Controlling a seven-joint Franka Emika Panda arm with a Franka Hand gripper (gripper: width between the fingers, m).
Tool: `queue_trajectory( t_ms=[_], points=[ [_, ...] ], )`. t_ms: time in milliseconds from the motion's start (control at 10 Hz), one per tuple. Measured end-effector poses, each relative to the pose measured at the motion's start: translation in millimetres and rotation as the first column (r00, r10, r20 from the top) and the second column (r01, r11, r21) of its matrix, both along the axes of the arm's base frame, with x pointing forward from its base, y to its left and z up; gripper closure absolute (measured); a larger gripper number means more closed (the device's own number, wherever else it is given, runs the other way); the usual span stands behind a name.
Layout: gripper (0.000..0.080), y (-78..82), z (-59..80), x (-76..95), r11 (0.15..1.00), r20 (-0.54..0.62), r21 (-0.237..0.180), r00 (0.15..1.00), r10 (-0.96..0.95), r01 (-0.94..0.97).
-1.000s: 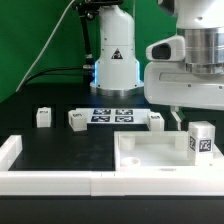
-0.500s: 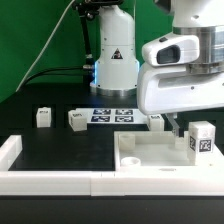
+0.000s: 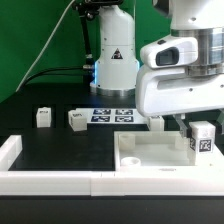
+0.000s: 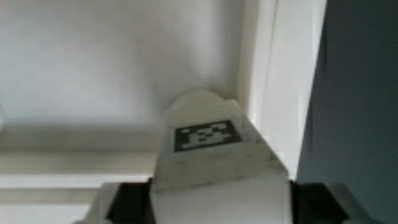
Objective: Assemble one leg
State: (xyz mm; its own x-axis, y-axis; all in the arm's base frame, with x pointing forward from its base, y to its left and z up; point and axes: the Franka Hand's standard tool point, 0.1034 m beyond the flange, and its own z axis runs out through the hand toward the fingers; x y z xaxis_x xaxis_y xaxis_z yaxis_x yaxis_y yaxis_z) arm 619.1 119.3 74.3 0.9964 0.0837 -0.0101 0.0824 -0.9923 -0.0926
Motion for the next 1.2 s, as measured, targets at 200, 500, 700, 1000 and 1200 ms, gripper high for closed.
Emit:
queue_trajectory(
  t_ms=[200,500,700,1000,1200],
  points=[
    [0.0505,-0.3,0.1,0.3,0.999,-0.003,-0.001,0.999,-0.047,0.047],
    [0.0505,-4.1,0.6,2.4,0.968,-0.016,0.003,0.968,-0.249,0.249],
    [0.0505,-13.9,-0.4,4.5,0.898,-0.017,-0.008,0.898,-0.44,0.44],
    [0.0496,-28.6,-0.5,3.3,0.727,-0.016,-0.045,0.727,-0.686,0.685],
    [0.0495,-34.8,-0.3,3.1,0.706,-0.001,-0.063,0.707,-0.707,0.706]
  ],
)
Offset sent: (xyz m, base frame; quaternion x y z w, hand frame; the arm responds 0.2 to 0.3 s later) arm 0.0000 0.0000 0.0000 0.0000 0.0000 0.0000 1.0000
